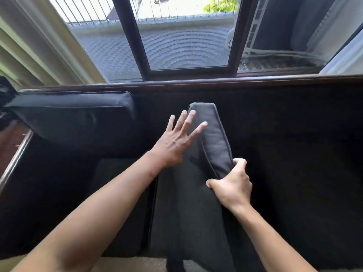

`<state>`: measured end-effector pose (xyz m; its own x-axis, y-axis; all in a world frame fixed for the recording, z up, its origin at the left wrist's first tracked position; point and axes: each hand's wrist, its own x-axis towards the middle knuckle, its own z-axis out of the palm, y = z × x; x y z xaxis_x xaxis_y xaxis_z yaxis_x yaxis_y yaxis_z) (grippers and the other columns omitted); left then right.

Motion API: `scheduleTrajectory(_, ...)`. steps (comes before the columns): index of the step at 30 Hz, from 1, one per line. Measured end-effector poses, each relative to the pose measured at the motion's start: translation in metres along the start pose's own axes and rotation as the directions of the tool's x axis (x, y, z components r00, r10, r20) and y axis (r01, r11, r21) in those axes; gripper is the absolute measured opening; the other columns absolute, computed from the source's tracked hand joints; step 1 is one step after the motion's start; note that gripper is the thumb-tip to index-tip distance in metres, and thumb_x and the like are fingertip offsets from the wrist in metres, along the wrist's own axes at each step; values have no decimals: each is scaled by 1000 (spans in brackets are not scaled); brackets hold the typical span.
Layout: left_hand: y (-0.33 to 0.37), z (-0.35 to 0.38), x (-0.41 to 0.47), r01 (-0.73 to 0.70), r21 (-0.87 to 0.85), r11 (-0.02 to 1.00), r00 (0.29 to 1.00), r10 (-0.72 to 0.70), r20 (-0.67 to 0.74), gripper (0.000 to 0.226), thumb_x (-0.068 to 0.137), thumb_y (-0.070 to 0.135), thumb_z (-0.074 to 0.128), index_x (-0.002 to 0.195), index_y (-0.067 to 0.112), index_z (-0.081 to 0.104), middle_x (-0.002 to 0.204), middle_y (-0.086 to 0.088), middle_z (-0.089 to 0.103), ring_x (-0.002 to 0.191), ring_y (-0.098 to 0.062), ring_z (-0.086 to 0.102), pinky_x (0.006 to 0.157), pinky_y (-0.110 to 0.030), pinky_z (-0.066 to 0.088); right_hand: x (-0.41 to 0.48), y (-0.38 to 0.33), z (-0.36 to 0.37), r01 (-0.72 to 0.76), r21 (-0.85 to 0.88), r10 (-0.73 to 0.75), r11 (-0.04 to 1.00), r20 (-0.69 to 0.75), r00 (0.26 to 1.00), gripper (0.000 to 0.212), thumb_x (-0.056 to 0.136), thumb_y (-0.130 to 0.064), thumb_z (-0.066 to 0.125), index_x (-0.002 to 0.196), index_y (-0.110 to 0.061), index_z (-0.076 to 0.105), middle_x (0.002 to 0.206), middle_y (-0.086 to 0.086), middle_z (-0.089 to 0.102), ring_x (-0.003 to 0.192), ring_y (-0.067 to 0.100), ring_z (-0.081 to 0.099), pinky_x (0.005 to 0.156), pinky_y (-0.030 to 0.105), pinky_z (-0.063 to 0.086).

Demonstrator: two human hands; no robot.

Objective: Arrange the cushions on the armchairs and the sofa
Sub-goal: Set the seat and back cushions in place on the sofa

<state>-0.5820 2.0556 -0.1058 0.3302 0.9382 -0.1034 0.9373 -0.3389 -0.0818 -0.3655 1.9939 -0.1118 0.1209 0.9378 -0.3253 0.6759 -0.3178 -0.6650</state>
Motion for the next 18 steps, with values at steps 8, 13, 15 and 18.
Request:
scheduleTrajectory(8, -39, -29, -60, -19, 52, 998, 996, 15, 84, 127, 48, 43, 84, 159, 29, 25, 153, -14, 41, 153, -34, 28, 119, -79, 3, -17, -31, -7, 513, -202, -468, 834, 233, 852, 76, 59, -21, 85, 126, -24, 47, 106, -2, 64, 101, 24, 60, 86, 34, 47)
scheduleTrajectory(13, -37, 12, -113, 204, -90, 975, 971, -190, 144, 120, 39, 70, 82, 143, 30, 36, 124, 2, 47, 118, -24, 51, 117, -56, 29, 3, -36, 9, 726, -317, -559, 610, 478, 678, 78, 63, -17, 80, 132, -25, 45, 104, -5, 61, 97, 20, 57, 93, 33, 43)
scheduleTrajectory(15, -32, 31, -127, 264, -133, 955, 959, -245, 146, 117, 42, 74, 79, 142, 32, 36, 124, 3, 47, 117, -24, 51, 109, -47, 34, 10, -31, 20, 779, -351, -573, 519, 533, 622, 87, 63, -22, 80, 140, -25, 40, 119, -5, 60, 111, 19, 57, 104, 36, 39)
scheduleTrajectory(18, -32, 40, -125, 295, -135, 946, 951, -277, 138, 122, 45, 79, 76, 148, 31, 32, 132, 0, 47, 122, -25, 50, 113, -48, 29, 15, -25, 27, 789, -434, -588, 434, 527, 613, 107, 63, -42, 83, 154, -22, 30, 142, -3, 51, 130, 21, 49, 113, 41, 32)
